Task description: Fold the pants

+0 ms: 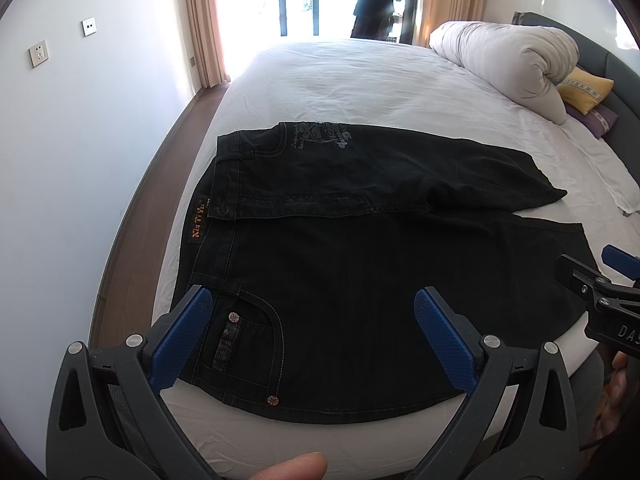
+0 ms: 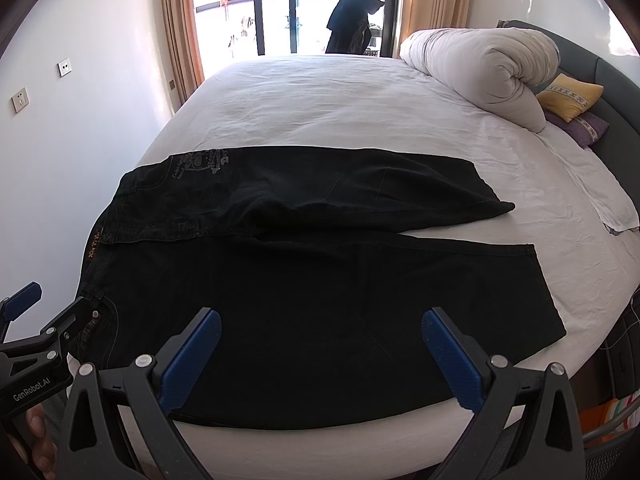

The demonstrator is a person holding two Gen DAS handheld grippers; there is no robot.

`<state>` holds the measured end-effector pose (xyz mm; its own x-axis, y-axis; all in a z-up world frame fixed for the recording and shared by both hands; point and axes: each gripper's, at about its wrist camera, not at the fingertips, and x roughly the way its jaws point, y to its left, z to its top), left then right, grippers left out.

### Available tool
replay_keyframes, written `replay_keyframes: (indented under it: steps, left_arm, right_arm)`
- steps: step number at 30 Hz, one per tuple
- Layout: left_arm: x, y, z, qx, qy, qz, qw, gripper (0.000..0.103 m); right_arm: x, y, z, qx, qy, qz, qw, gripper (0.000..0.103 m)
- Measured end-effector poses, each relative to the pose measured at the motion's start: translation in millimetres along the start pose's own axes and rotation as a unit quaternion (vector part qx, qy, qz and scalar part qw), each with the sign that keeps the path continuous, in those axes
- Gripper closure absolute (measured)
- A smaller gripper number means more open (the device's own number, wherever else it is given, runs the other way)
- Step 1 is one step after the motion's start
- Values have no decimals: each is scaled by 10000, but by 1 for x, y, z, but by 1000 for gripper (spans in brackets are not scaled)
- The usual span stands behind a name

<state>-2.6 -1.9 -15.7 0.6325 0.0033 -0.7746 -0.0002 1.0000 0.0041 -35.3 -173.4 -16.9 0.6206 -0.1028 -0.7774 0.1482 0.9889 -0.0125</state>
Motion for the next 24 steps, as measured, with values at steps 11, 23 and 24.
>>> replay_keyframes:
  steps: [11,23,24]
  left_arm:
    - [3,-2,-4,36,26,9,10000,0]
    - [11,-3,-7,88,101,-48,9999,0]
    - [13,-2,-6,92,97,-69,9999,0]
  right_arm:
    - [1,0,-3,-3,26,23,10000,0]
    - [5,-3,-3,-39,113,83,9999,0]
    - [6,-4,-4,-50,120,96,9999,0]
